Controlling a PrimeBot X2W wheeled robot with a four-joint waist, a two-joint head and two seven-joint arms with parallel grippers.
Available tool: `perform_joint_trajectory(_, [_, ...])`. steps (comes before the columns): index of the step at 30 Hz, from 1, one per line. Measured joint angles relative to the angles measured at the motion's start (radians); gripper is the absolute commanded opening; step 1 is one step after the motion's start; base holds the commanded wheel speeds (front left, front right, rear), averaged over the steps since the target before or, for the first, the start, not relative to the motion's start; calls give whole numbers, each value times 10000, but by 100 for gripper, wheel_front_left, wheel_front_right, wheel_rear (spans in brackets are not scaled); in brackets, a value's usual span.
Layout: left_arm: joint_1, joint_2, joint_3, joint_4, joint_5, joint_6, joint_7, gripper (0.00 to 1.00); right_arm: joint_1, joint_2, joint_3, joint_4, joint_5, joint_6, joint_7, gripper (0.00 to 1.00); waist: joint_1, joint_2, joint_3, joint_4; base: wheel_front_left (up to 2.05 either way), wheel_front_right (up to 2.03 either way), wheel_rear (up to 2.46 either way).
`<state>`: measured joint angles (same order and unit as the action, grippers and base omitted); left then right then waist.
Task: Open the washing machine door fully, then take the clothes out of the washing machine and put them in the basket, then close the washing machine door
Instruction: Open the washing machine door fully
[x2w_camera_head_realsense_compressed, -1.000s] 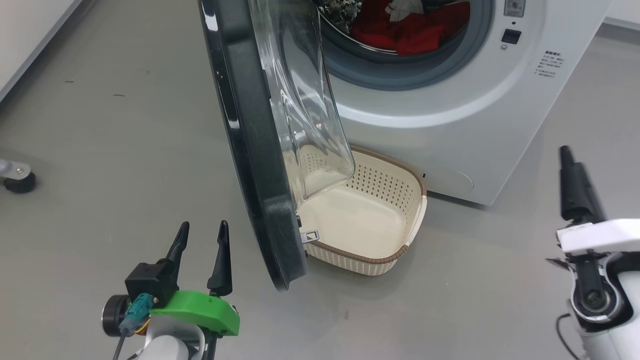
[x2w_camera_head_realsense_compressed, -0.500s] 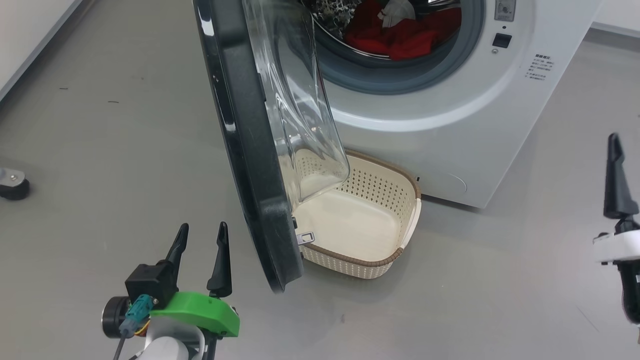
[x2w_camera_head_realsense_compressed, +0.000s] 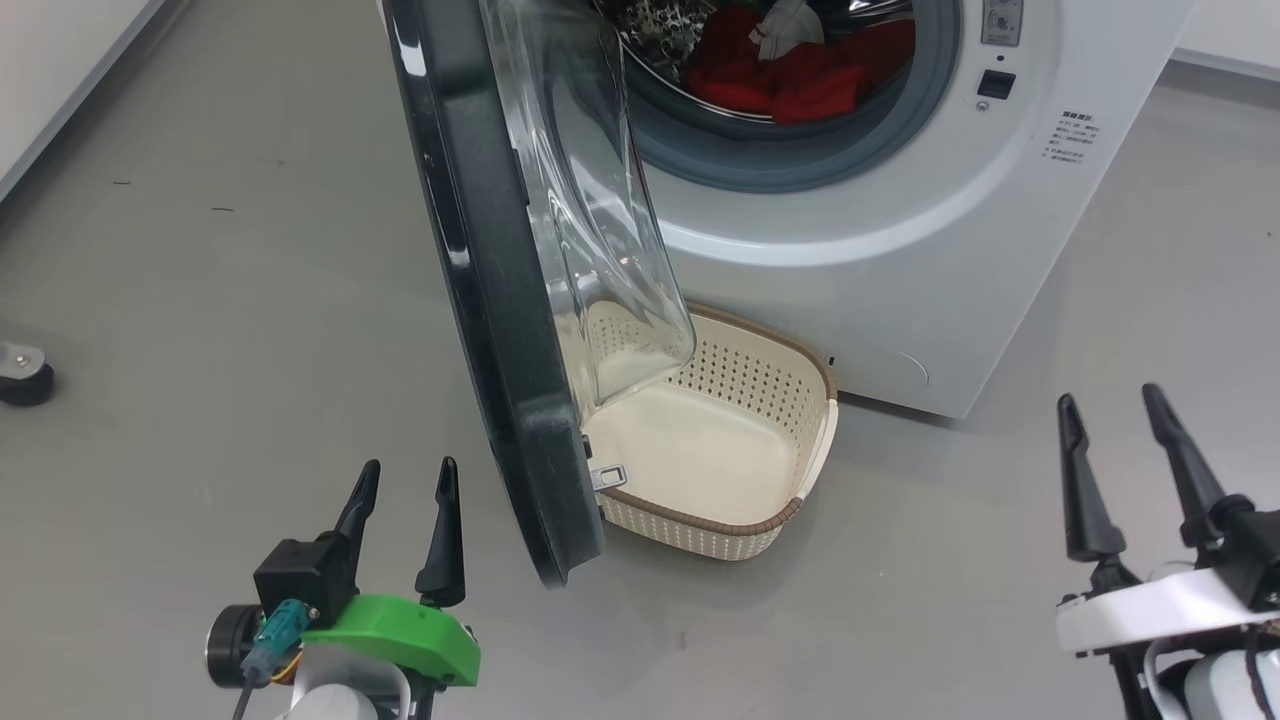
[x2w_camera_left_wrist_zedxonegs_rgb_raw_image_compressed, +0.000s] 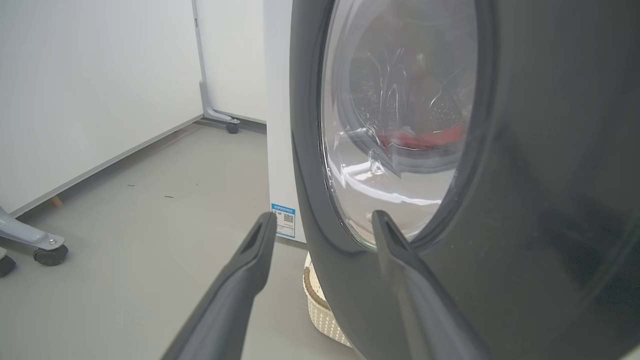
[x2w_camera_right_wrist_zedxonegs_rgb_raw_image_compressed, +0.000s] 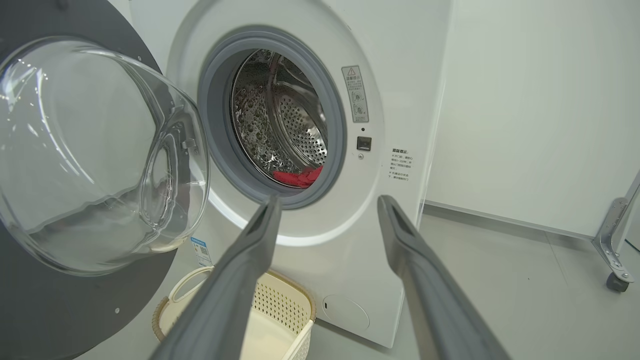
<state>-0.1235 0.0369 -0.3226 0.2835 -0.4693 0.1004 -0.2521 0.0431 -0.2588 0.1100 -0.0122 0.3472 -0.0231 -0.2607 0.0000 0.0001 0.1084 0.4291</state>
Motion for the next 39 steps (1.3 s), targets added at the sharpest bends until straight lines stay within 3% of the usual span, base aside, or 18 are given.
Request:
perform_joint_trajectory(13, [1,0,-4,8,2,0,0,100,529,1001,314,48,-535,-17,0,100,0,0,-23,86,0,0,0])
perform_joint_trajectory(25, [2,0,0,36,2,0,0,100,686,1350,194,86,-953,180,0,100,0,0,-38,108,0,0,0])
perform_joint_trajectory(26, [2,0,-2,36,2,0,0,92,686,1361,171,88,-963,215,0,100,0,0,-38,108,0,0,0])
perform_joint_trajectory(27, [2,0,-4,36,2,0,0,92,686,1379,146,88,-982,217,0,100,0,0,-38,108,0,0,0])
perform_joint_trajectory(28, [2,0,-6,40,0,0,0,48,686,1404,115,88,-1016,219,0,100,0,0,-38,108,0,0,0])
perform_joint_trajectory(30, [3,0,-10,48,0,0,0,31,686,1450,59,94,-1047,222,0,100,0,0,-38,108,0,0,0])
perform_joint_trajectory(31, [3,0,-13,56,0,0,0,1,688,1473,31,102,-1051,242,0,100,0,0,-39,108,0,0,0])
perform_joint_trajectory(39, [8,0,-15,109,0,0,0,0,697,1624,-128,150,-1124,426,0,100,0,0,-72,103,0,0,0])
